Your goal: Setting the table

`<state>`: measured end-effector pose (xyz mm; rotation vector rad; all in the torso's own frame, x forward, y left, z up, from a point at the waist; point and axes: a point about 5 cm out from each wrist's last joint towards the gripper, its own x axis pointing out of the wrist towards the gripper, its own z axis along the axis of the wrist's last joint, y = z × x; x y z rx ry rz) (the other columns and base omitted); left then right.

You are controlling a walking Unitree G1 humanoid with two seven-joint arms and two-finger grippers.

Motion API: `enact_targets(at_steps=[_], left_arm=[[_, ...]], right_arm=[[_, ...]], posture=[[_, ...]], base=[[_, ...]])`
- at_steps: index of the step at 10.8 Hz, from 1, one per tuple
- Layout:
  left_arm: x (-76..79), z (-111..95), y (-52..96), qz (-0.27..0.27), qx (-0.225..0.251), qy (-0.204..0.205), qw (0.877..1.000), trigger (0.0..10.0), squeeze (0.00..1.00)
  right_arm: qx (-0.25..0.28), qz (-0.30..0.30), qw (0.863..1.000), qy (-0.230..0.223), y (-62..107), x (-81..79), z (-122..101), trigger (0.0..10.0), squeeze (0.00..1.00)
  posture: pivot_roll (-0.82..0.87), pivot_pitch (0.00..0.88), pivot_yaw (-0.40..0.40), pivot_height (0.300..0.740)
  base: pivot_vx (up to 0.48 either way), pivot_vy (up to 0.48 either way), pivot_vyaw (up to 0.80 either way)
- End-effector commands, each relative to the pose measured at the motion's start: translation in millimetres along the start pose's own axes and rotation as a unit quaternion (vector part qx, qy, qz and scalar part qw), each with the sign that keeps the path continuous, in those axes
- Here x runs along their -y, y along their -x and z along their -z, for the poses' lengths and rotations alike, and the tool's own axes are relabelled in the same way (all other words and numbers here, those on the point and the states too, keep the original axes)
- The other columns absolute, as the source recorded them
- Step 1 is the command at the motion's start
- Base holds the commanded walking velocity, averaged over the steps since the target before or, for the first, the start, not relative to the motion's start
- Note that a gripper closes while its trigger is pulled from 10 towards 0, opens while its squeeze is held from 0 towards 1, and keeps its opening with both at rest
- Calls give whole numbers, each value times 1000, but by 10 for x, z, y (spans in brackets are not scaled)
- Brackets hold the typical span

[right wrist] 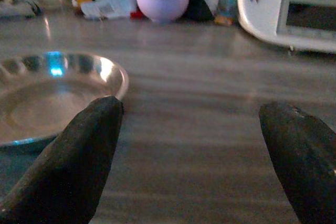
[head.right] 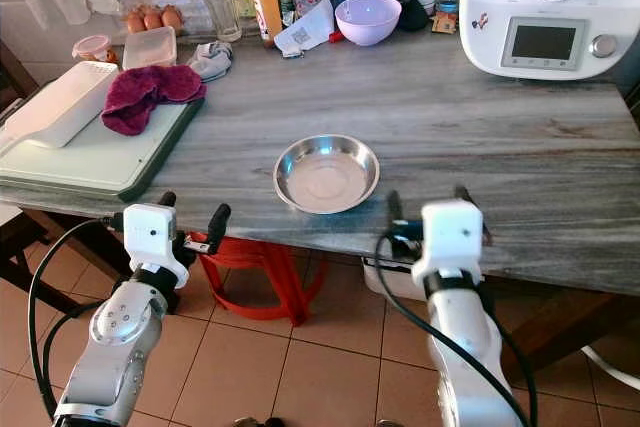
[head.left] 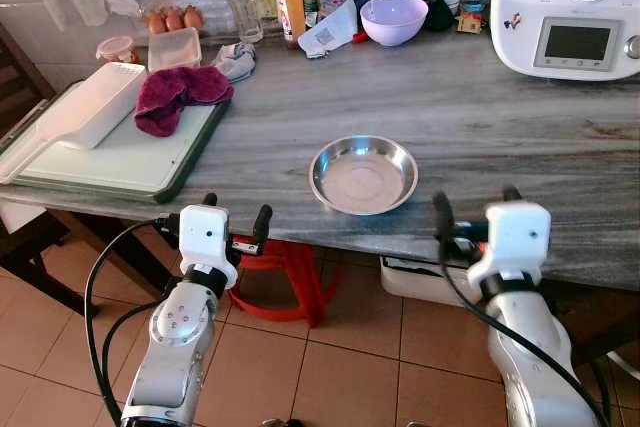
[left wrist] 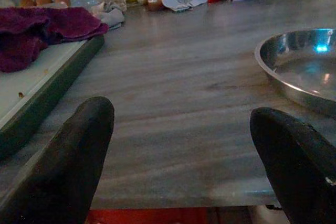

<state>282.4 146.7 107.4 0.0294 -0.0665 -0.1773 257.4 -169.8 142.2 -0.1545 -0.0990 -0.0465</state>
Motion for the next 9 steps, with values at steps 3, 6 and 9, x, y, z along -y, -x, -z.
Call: enact_targets(at_steps=[3,6,9], left_arm=[[-55,53,-3,-30,-19,-6,999,10000,0],[-68,58,-4,-35,-23,-15,999,10000,0],[-38,60,-10,-28,-27,-13,999,10000,0]], right_arm=[[-37,30,998,-43,-30,-16,86,10000,0],[-33,15,997,-66,-35,-16,53,10000,0],[-33,6,996,-85,-83,-55,6,10000,0]], posture=[[-132,118,121,740],[-121,112,121,740],[-122,113,119,740]], base=[[0,0,0],[0,0,0],[0,0,-521]])
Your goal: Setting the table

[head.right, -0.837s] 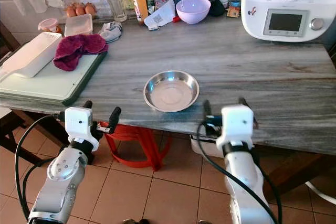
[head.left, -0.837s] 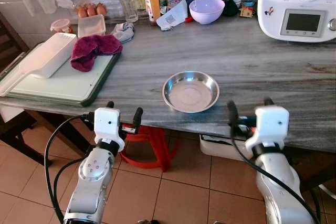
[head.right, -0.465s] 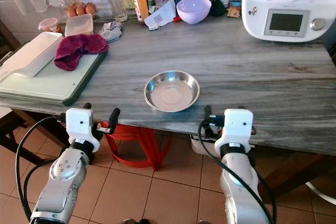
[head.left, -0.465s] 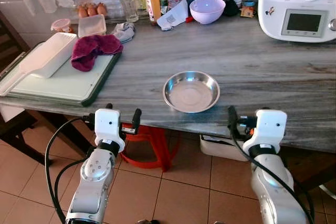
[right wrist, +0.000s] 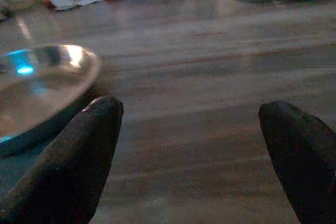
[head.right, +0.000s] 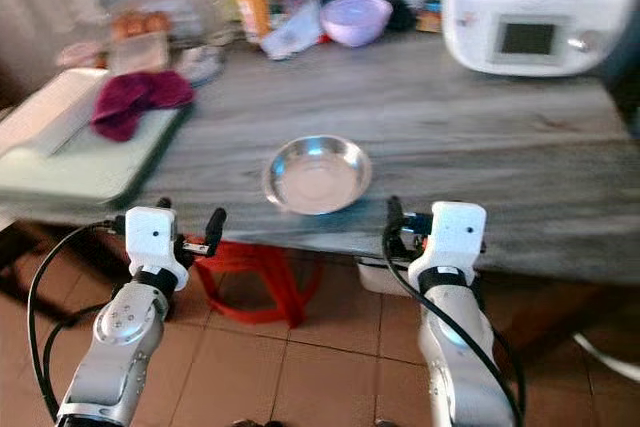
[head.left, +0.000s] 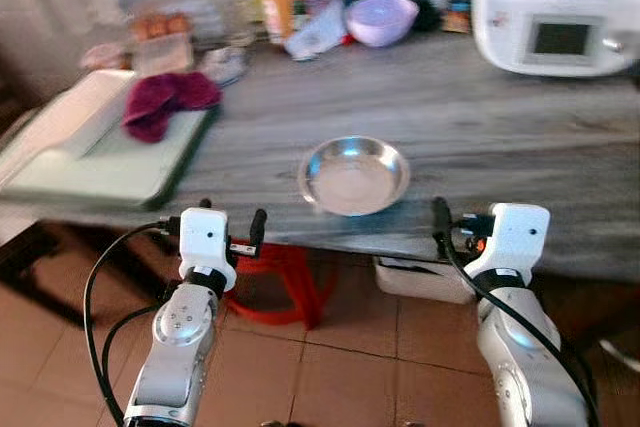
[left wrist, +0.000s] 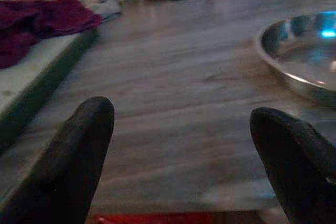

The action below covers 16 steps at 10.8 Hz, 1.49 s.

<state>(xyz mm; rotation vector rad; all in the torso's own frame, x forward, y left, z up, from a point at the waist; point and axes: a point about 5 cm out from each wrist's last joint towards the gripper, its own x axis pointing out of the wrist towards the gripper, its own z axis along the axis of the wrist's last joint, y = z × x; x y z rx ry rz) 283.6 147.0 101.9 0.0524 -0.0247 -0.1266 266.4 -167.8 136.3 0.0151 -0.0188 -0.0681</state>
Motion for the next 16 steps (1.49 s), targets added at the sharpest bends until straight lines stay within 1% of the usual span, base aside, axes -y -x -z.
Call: enact_targets(at_steps=[1,4,6,8,9,10,12,13,14,16], left_arm=[[-16,13,-2,-1,-7,-4,1000,10000,0],[10,29,2,6,-15,-15,1000,10000,0],[14,32,-2,8,-17,-17,1000,10000,0],[17,36,1,9,-18,-16,1000,10000,0],[11,32,0,8,-18,-15,1000,10000,0],[6,27,-2,6,-17,-13,1000,10000,0],[0,27,-4,5,-17,-14,1000,10000,0],[-3,28,2,5,-18,-14,1000,10000,0],[-5,28,5,6,-18,-15,1000,10000,0],[0,25,-1,7,-20,-16,1000,10000,0]], right_arm=[[7,-5,1000,-4,7,-19,-36,10000,0],[24,-8,1000,2,26,-21,-62,10000,0],[13,4,1000,-15,-19,23,-48,10000,0],[10,12,1000,-16,-22,10,-22,10000,0],[11,15,999,-37,-29,15,-18,10000,0],[14,11,999,-41,-44,39,-32,10000,0],[13,28,999,-30,-64,85,-29,10000,0],[2,28,998,-49,-66,80,-8,10000,0],[3,20,999,-48,-66,74,-12,10000,0],[2,18,998,-52,-73,110,-10,10000,0]], posture=[[-123,115,120,740],[-125,119,123,740],[-125,121,125,740],[-125,122,124,740],[-125,123,125,740],[-125,124,123,740],[-125,125,124,740],[-124,126,125,740],[-124,128,126,740],[-126,132,129,740]], base=[[0,0,-744],[0,0,0],[0,0,0],[0,0,0],[0,0,0],[-315,0,0],[-313,0,0],[-319,0,0],[-319,0,0],[0,0,0]])
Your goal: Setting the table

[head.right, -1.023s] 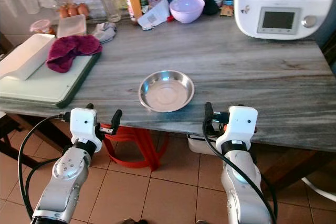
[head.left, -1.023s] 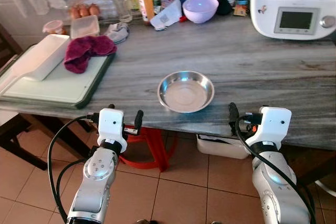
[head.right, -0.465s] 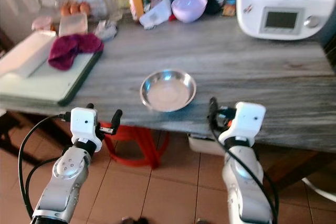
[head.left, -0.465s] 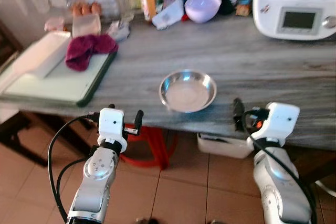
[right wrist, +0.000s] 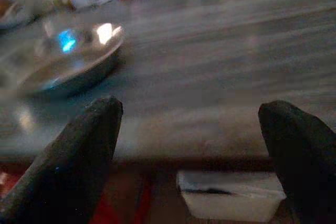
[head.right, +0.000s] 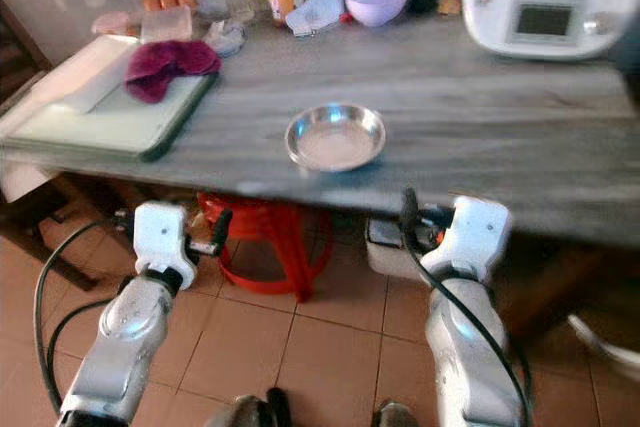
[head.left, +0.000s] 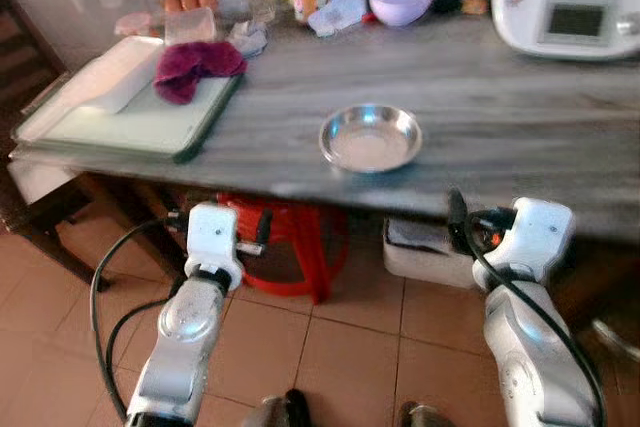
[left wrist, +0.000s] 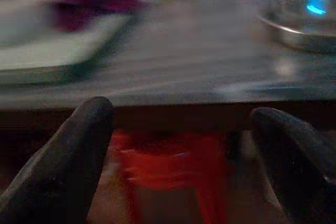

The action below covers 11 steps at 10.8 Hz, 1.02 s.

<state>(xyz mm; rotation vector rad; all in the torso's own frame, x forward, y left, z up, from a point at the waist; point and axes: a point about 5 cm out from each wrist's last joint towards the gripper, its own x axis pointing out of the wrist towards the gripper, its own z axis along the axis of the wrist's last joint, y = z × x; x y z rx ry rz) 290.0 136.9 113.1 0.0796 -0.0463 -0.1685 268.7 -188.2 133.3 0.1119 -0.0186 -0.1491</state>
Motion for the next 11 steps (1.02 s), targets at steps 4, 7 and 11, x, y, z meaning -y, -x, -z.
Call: enact_targets(at_steps=[4,7,11], left_arm=[[-83,145,85,-10,-33,-5,999,10000,0],[-85,147,87,-9,-34,-6,999,10000,0],[-85,148,90,-9,-37,-9,999,10000,0]], right_arm=[[-2,-15,1000,-21,-43,-71,-26,10000,0],[0,-14,1000,-25,-72,-72,-36,10000,0],[1,-11,999,-30,-81,-69,-39,10000,0]], posture=[[-123,132,131,740],[-117,127,128,740],[-117,127,130,740]], base=[[0,0,0],[0,0,0],[-277,0,0]])
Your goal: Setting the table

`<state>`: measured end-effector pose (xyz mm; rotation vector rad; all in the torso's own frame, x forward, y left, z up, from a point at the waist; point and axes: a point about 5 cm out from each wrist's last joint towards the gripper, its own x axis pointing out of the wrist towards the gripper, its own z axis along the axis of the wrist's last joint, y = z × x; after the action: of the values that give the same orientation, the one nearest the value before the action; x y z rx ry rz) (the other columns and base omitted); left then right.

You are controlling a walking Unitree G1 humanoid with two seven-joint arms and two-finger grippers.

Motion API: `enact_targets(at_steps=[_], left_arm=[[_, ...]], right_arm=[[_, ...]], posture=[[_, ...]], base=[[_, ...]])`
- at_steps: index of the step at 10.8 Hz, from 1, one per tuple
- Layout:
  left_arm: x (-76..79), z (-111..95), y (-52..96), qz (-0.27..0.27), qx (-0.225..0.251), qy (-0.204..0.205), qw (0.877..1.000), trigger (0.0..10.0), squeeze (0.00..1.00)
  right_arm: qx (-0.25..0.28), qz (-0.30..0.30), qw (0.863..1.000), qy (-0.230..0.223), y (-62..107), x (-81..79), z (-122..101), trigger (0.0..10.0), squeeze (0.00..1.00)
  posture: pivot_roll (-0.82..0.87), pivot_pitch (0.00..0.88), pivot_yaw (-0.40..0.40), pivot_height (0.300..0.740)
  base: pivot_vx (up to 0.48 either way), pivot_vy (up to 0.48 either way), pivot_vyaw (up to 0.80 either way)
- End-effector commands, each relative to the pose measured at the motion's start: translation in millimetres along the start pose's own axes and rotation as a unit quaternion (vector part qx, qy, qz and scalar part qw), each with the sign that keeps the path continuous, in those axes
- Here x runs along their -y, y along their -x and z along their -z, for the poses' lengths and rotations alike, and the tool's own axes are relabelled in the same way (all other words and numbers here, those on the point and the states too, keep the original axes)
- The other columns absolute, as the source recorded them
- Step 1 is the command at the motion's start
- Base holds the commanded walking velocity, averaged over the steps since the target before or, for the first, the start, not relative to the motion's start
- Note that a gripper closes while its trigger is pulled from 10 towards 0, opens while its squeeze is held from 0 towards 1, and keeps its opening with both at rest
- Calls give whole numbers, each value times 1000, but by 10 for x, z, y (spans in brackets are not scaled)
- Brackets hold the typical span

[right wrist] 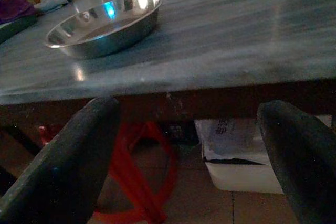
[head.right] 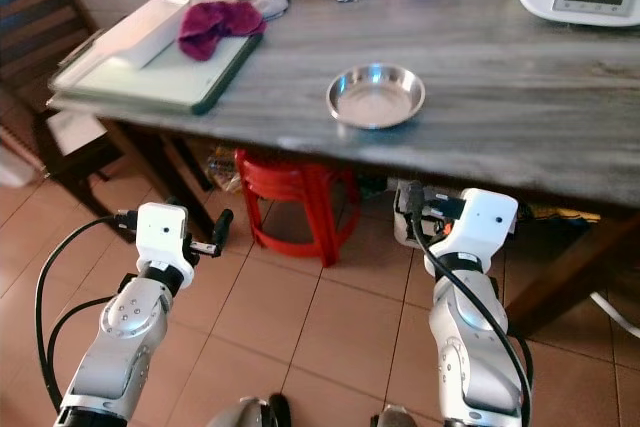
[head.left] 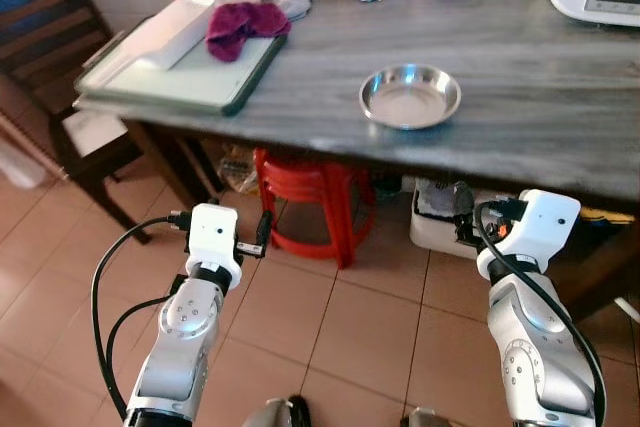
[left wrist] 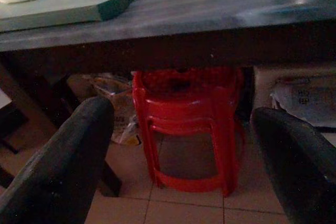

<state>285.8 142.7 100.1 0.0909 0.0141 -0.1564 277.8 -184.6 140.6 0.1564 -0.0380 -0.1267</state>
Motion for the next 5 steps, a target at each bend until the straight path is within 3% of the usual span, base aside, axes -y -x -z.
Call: enact_targets(at_steps=[1,3,5], left_arm=[[-43,23,32,-3,-7,-5,1000,10000,0],[-42,25,32,-2,-9,-6,1000,10000,0],[-42,25,30,0,-10,-6,1000,10000,0]], right_arm=[[-8,3,1000,-7,9,-6,36,10000,0],[-8,4,1000,-6,12,-3,38,10000,0],[-8,6,1000,-8,11,-1,42,10000,0]], posture=[[-118,129,129,740],[-119,131,132,740],[-118,133,135,740]], base=[[-292,0,-563],[-292,0,-525],[-291,0,0]])
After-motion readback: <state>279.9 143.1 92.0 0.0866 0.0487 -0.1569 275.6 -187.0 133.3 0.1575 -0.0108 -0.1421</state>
